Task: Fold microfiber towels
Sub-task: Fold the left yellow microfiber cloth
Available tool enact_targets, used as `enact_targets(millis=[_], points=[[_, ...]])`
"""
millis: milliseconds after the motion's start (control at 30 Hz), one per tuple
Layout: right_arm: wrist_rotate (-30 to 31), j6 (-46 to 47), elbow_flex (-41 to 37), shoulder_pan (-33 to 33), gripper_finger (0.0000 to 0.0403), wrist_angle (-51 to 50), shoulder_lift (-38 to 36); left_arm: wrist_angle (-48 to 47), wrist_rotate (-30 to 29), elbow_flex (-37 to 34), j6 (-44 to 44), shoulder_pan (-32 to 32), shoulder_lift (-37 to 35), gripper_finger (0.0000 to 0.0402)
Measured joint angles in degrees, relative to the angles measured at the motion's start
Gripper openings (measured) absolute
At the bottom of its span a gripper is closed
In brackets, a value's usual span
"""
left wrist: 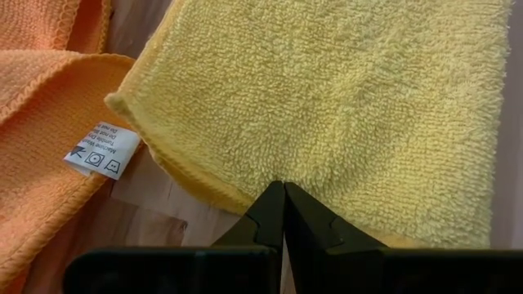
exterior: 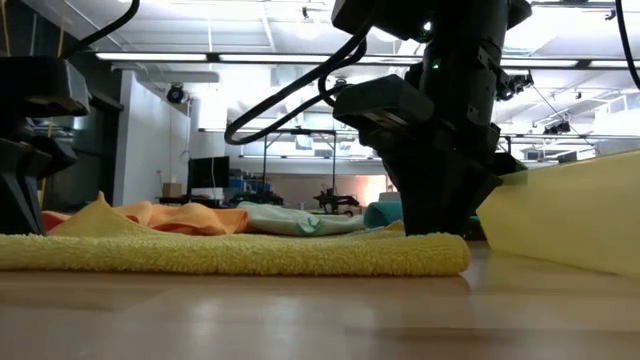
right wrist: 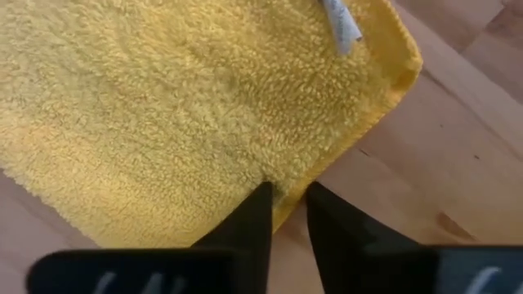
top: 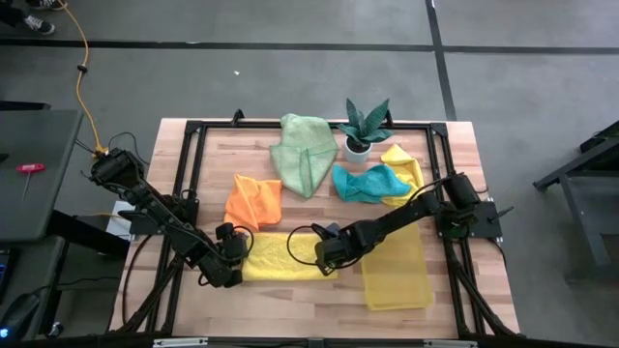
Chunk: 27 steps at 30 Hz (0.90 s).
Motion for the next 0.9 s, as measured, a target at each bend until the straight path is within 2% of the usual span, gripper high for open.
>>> enact_targets(millis=[167, 900], points=[[1.31, -1.74, 1.39, 0.26, 0.0006, -0.38, 0.40, 0.02, 0.01, 0.00, 0.00, 0.00, 0.00, 0.0000], [4.42, -9.49, 12.63, 0.61, 0.0000, -15.54, 0.24, 0.10, -0.31, 0.00, 0.00, 0.01, -0.04, 0.0001]])
